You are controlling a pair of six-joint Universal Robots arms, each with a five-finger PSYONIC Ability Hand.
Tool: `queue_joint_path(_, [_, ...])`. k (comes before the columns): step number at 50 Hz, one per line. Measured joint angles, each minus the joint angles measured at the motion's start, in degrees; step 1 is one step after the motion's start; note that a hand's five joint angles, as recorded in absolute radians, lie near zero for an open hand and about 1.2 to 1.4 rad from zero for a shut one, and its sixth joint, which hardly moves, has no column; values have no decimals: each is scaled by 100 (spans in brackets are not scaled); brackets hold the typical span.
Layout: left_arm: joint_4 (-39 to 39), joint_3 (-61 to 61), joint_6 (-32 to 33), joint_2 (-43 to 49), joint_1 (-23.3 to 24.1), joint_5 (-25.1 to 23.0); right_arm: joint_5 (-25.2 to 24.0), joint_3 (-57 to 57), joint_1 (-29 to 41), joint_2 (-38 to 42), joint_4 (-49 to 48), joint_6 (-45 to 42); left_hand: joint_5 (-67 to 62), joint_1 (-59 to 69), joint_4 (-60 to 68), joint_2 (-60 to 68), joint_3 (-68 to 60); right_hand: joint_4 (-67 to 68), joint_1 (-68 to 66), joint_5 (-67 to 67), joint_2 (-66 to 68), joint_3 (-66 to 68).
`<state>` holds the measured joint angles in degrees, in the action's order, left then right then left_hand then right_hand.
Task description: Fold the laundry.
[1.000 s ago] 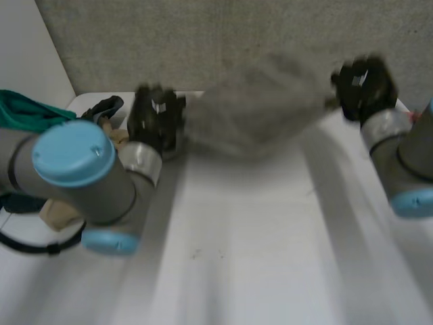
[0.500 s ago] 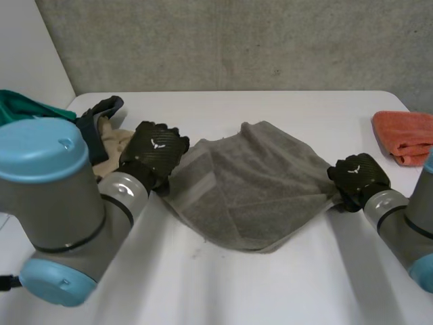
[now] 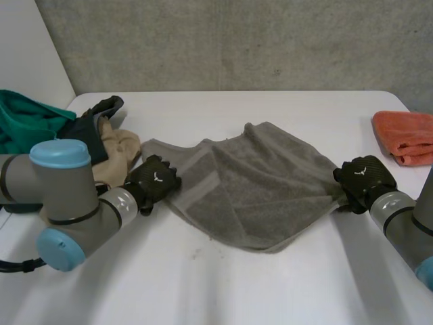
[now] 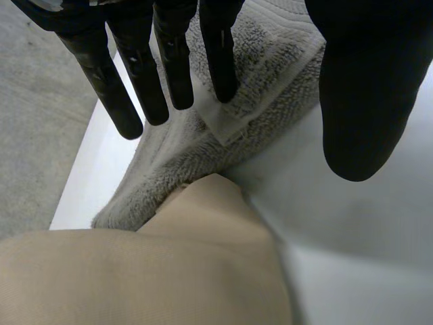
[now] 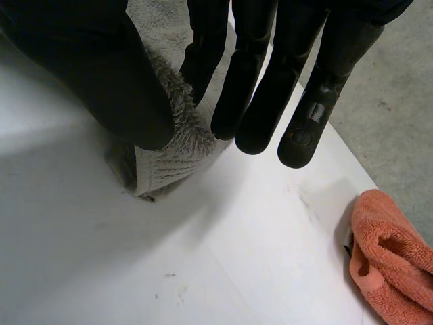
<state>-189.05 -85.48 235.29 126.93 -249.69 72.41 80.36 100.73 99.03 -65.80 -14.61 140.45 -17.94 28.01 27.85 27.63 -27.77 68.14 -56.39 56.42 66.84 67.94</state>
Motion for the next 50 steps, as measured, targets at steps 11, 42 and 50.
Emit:
queue_joint_path(11, [-433,111,-355,105,93,-13,-17,34,21,5,-4,0,-474,403,472,461,-449,0,0,0,0,-1])
queue_joint_path(42, [-392,741,-449,591,266,1,-15,35,2,86,-7,-46,-808,880,801,838,-841,0,0,38,0,0])
queue_joint_path(50, [-354,791,-450,626,266,-5,-20,30,7,94,-7,-50,-1937,2104,1975,2071,-1977,0,0,38,0,0])
